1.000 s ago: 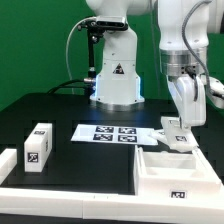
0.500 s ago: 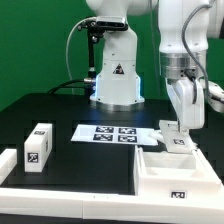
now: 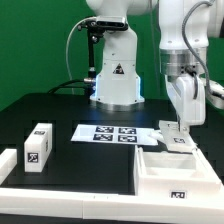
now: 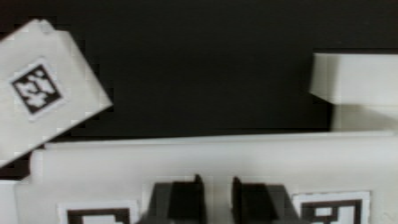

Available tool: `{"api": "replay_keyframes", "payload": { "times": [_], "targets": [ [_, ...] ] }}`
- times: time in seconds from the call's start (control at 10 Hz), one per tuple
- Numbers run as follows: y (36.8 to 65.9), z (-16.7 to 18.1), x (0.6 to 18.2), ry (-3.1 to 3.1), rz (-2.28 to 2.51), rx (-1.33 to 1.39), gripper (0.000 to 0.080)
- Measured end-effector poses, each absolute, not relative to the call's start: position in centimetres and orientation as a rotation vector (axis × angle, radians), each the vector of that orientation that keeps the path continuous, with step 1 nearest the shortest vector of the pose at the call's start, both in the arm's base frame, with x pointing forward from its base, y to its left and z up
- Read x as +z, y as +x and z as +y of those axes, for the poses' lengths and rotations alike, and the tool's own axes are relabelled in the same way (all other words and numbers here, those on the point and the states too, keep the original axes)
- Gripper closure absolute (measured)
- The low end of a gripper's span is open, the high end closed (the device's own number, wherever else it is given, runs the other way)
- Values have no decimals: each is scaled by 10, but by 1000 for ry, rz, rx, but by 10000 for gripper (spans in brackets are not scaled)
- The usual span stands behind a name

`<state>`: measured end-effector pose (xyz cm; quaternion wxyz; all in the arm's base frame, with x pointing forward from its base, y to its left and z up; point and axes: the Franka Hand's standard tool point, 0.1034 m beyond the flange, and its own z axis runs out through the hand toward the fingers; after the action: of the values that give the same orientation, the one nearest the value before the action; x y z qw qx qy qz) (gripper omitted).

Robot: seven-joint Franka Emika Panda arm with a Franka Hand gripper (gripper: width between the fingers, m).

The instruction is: Assemble cabinet

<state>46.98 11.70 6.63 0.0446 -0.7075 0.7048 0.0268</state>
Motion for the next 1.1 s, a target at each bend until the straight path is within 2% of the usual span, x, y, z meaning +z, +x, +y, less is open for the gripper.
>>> {"api": "replay_keyframes", "payload": {
  "times": [0.4,1.0,1.1],
  "targets": [
    [472,119,63,-2169,2158,94,732],
    [514,128,64,-2073,2227,49,732],
    [514,127,64,-2078,2222,47,732]
  ]
}}
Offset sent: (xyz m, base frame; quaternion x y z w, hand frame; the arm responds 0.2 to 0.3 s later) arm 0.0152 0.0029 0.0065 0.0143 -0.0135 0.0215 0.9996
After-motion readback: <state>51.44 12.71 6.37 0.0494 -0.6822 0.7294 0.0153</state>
